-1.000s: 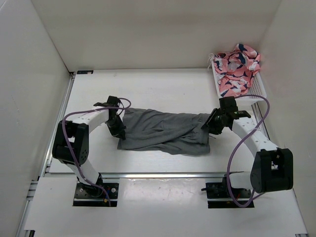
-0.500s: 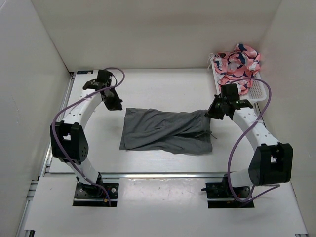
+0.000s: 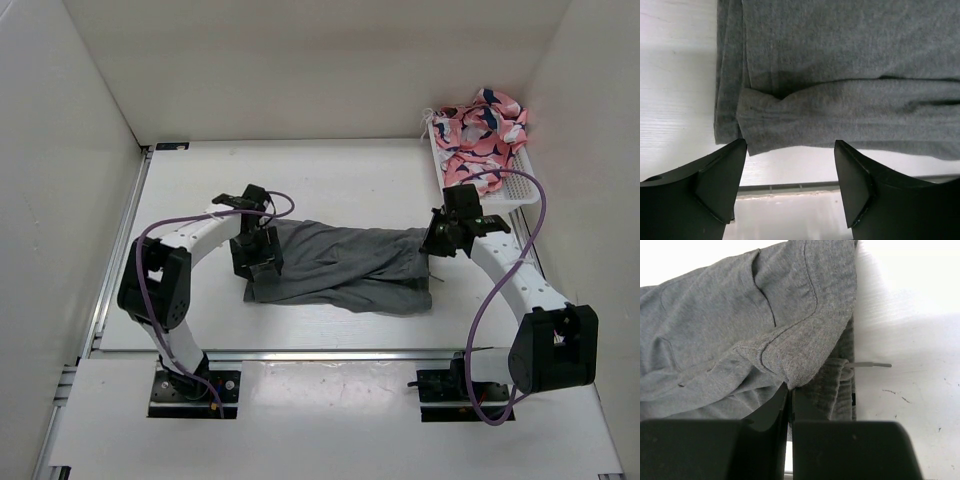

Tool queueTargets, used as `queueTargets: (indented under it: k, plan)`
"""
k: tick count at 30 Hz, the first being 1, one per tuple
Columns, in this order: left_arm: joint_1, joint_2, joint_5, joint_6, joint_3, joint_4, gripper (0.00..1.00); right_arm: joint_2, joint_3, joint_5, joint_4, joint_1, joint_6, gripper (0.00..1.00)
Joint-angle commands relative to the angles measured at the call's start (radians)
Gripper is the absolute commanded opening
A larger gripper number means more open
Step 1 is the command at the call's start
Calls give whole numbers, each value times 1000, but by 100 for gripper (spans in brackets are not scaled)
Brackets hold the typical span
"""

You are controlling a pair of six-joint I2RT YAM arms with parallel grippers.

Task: Fold and stack the shorts
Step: Fold the shorts

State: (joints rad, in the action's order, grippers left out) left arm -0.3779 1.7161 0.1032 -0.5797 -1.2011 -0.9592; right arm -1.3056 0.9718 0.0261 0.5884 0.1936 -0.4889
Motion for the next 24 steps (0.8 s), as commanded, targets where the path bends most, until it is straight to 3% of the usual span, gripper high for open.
queueTargets:
  k: [1,10,12,15,17,20,22,24]
  plan:
    - [-3,-1,-88,-22,-11,33,80,25,1,20,10,1,27,0]
    - [-3,131,-106,-31,-48,68,65,16,10,38,19,1,27,0]
    - [-3,122,-115,-31,-48,68,42,16,10,47,19,1,27,0]
    - [-3,82,-125,-40,-48,68,25,16,10,48,19,1,27,0]
    - [-3,73,-134,-49,-48,57,25,16,10,48,19,1,27,0]
    - [-3,53,-134,-49,-48,48,36,6,10,48,30,1,27,3]
    - [-3,53,-134,-49,-48,48,47,6,10,58,40,1,27,12]
    - [-3,53,-134,-49,-48,48,43,6,21,81,51,1,27,30]
